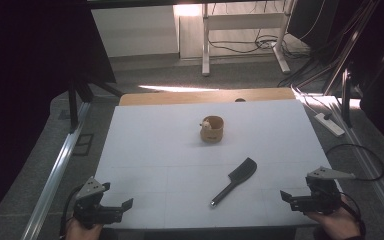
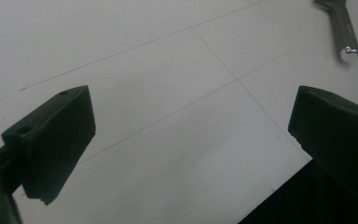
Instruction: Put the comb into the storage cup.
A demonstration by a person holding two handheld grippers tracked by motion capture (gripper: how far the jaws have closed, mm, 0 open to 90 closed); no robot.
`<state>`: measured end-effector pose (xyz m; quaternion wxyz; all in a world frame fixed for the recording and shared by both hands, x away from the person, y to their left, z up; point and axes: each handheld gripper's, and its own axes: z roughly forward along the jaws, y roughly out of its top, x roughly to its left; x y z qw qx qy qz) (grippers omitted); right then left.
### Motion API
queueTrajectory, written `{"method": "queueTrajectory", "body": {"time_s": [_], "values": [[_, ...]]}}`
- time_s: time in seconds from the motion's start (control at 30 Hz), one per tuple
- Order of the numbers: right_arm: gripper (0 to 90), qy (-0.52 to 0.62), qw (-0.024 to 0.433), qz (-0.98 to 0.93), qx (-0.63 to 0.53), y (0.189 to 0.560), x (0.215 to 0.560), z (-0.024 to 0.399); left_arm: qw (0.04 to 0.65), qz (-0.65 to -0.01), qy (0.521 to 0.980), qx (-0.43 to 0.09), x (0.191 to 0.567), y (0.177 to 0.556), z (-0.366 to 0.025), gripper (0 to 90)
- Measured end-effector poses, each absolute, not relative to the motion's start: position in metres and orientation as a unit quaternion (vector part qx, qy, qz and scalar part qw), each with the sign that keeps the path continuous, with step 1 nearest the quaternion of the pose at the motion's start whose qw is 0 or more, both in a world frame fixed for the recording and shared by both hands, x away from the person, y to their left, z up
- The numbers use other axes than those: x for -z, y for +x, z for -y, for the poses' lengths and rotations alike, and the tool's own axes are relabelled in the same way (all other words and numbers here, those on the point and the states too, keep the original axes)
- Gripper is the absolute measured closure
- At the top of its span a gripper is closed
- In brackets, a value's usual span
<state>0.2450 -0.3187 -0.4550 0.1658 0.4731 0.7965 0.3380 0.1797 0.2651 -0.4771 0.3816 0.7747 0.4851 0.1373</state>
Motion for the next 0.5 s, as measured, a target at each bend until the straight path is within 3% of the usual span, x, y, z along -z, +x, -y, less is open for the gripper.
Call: {"method": "queueTrajectory", "body": {"time_s": [0.5], "values": [[0.0, 0.457, 0.147, -0.806, -0.346, 0.2456, 0.4554, 0.3183, 0.381, -0.486, 0.777, -0.122, 0.4782, 0.1822, -0.2661, 0.6]]}}
